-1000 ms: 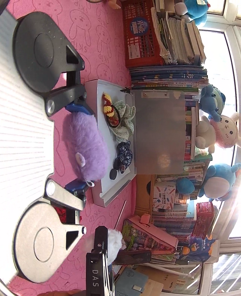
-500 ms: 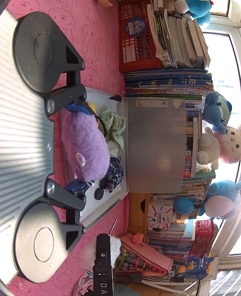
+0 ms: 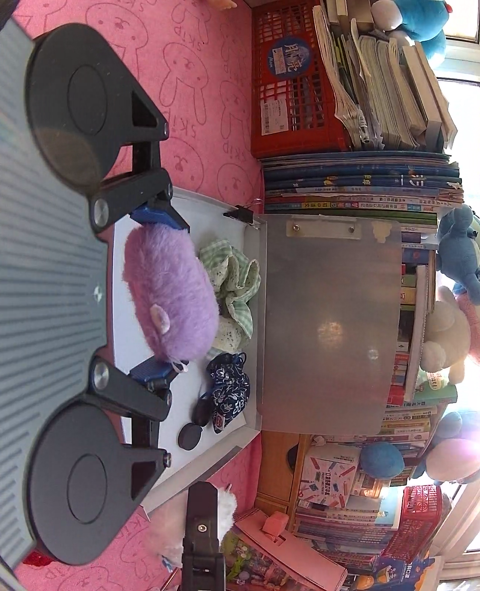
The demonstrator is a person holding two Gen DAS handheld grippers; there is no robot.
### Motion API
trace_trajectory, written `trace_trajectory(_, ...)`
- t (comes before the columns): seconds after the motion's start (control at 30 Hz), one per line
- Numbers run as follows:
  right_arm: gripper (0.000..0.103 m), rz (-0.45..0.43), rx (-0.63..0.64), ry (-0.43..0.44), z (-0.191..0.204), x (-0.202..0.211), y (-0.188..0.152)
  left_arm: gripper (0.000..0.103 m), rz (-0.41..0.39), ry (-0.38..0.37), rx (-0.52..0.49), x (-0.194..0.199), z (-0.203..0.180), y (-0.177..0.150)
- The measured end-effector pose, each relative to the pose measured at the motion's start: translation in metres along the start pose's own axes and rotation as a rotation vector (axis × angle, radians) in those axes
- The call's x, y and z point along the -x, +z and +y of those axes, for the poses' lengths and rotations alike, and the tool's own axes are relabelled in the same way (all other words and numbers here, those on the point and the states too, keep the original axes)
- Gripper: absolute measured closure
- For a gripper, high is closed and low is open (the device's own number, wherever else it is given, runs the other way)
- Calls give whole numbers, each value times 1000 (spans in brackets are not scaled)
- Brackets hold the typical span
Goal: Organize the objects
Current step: 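Carry the purple plush and white plush over the silver box with both grippers, then open both grippers to release the two plushes into the box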
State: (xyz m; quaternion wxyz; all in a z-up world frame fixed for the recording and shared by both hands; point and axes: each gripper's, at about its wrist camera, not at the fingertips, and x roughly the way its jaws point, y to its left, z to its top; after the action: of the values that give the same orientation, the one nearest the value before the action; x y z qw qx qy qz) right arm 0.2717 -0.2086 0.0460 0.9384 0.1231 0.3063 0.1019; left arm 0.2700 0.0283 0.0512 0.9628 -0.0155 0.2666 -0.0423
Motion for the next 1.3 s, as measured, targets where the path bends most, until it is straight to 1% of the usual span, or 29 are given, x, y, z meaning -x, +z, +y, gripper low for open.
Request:
trace_trajectory(0.17,29,33,-17,-1,-4,-20,2,30,28,-6,45,-19,9,-3)
trace_trajectory(0.33,29,57,14,-28,-4,-43,0,30,37,4,79,-35,16,-5)
trace_trajectory(0.67,29,85,23,-52,-6,-72,-5,30,64,39,38,-58,13,-8)
trace_trajectory(0.83,29,89,24,-56,-8,-77,-8,30,69,67,15,-66,16,-12)
trace_trajectory(0.97,29,92,48,-67,-4,-79,-7,30,67,80,-8,-70,16,-10)
trace_trajectory(1.17,29,103,77,-81,-1,-88,-2,30,67,102,-2,-82,20,-4)
trace_trajectory(1.3,29,103,64,-97,-4,-96,5,30,68,119,-7,-90,18,0)
